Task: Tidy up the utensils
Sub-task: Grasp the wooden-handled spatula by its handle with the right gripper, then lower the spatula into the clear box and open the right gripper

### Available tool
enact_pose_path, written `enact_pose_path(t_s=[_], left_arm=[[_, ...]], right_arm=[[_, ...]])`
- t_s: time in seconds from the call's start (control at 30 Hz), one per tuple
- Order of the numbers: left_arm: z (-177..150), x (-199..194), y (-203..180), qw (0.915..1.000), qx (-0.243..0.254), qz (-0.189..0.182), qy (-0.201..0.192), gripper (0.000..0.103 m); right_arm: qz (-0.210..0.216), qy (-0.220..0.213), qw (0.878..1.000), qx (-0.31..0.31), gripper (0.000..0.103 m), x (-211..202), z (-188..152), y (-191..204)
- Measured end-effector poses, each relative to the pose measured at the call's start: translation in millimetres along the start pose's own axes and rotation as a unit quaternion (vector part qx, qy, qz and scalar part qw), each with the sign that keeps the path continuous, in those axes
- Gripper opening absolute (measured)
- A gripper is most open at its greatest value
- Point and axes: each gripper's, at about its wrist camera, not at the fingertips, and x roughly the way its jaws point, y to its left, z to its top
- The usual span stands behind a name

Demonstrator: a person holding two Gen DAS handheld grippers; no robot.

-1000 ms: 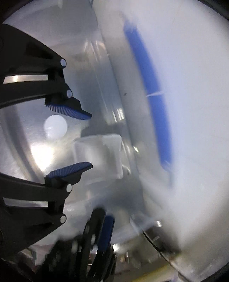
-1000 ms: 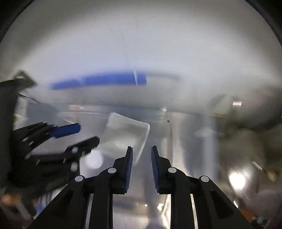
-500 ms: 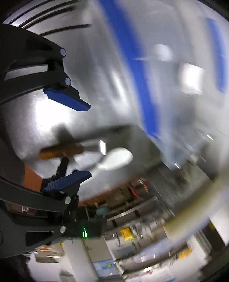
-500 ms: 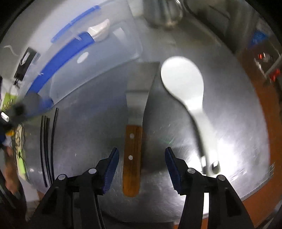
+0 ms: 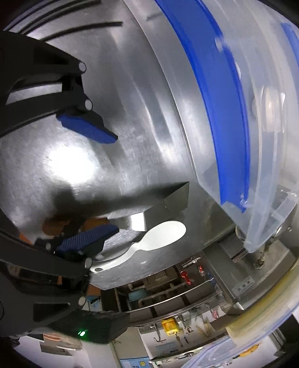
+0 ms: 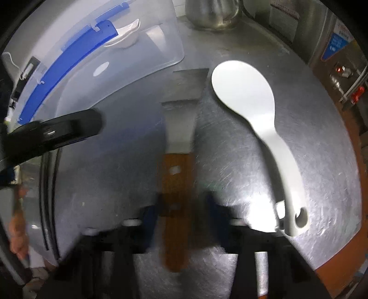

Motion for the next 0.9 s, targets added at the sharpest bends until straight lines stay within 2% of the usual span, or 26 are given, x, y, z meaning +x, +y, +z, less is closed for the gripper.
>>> enact_pose_path(t_s=[0.1,0.23,0.37,0.43,0.5,0.53,0.57,0.73,0.83,0.9], left_arm=[[2,7,-4,0.9999,0.001,-0.015,0.006,0.073],[3,28,-13,0.9972,-0.013,-0.067,0.032,0.073],[0,47,-15,0.9886,-0.048,-0.13,0.057,0.072],[-3,55,-16,0.9847,-0.062,-0.147,0.07,0.072],[-7,61,-18,0.9838,-0.061,-0.15,0.077,0.051],[-9,62,-19,0.984,-0.061,-0.148,0.078,0.031],[-11,63,-19,0.9846,-0.064,-0.143,0.078,0.018],[-18,54,-18,0.9806,-0.076,-0.172,0.057,0.014],[-11,26,-26,0.9764,-0.064,-0.204,0.026,0.013],[3,-8,-35,0.9708,-0.056,-0.233,-0.008,0.012]], right_arm=[[0.006,0.003,1.0,-0.001,0.026,-5,-11,-7],[0.057,0.018,0.998,0.014,0.026,-9,-24,-18],[0.088,0.026,0.996,0.001,0.026,-17,-41,-19],[0.092,0.03,0.995,-0.014,0.026,-17,-49,-16],[0.098,0.032,0.994,-0.028,0.026,-17,-56,-12],[0.099,0.034,0.994,-0.033,0.026,-17,-56,-11],[0.1,0.035,0.994,-0.038,0.026,-18,-57,-10],[0.118,0.03,0.992,-0.04,0.026,-30,-49,-12],[0.108,-0.003,0.991,-0.074,0.026,-66,-47,-4],[0.104,-0.038,0.989,-0.101,0.026,-100,-38,7]])
